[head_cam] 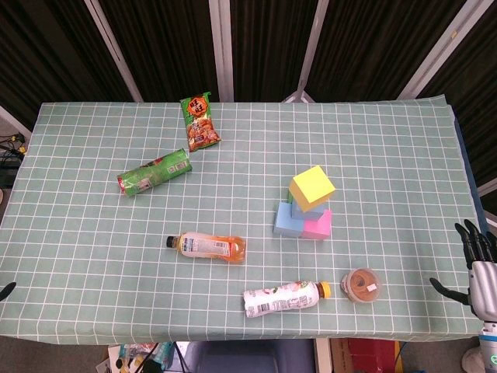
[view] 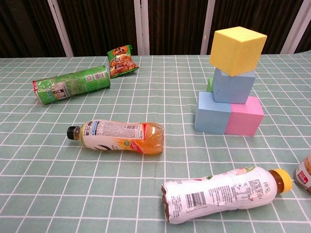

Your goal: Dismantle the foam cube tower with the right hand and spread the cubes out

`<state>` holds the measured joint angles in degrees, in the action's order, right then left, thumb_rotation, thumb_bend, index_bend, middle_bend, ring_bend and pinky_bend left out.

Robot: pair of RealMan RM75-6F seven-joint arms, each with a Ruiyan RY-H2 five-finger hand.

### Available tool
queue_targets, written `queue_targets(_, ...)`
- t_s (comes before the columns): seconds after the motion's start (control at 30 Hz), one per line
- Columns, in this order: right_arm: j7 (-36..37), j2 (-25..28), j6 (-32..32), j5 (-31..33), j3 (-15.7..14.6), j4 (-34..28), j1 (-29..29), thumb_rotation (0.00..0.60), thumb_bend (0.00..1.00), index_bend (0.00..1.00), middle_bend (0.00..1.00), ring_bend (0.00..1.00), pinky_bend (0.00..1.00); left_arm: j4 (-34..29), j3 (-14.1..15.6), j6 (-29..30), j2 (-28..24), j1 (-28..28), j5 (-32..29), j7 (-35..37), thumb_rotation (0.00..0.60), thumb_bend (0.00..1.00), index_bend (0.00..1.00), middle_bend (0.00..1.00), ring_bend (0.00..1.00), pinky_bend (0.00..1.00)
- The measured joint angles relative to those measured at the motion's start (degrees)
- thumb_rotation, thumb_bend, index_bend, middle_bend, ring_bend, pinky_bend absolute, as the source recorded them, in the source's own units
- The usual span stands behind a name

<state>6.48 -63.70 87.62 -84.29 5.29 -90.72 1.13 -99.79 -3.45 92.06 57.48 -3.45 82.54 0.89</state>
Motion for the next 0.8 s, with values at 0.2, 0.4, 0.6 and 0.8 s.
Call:
queue_targets(0.2, 0.32, 0.08, 0.07, -0.67, -0.32, 0.09, 0.0, 0.6, 0.13, 0.0, 0.0, 0.09, 0.0, 0.2, 0.09, 0.33, 0.11, -0.11, 0.39, 0.2, 0.6, 0.15, 0.19, 0.0, 0.0, 0.0)
queue_targets(0.4, 0.88, 0.76, 0.03, -0.59, -0.56, -0.83, -0.29, 0.6, 0.13, 0.0, 0.0, 0.09, 0.0, 0.07, 0.31, 0.75, 0.1, -0.35, 0.84, -0.07, 0.6, 0.15, 0.19, 0.0, 0.0, 0.0)
queue_targets(0.6, 2.16, 1.01, -0.62, 0.04, -0.59, -1.18, -0.33, 0.6, 0.13, 0.0, 0.0, 0.09, 0.0, -0.28, 0.04, 0.04, 0.14, -0.13, -0.36, -0.52, 0.6, 0.15, 0.19, 0.0, 0.0, 0.0)
queue_targets(0.8, 2.6, 0.5, -0.97, 0.99, -0.07, -1.02, -0.13, 0.6, 0.13, 0.0, 0.0, 0.09, 0.0, -0.49, 0.33, -0.06, 0.43, 0.0, 0.37, -1.78, 0.6, 0.15, 0.19, 0.0, 0.0, 0.0)
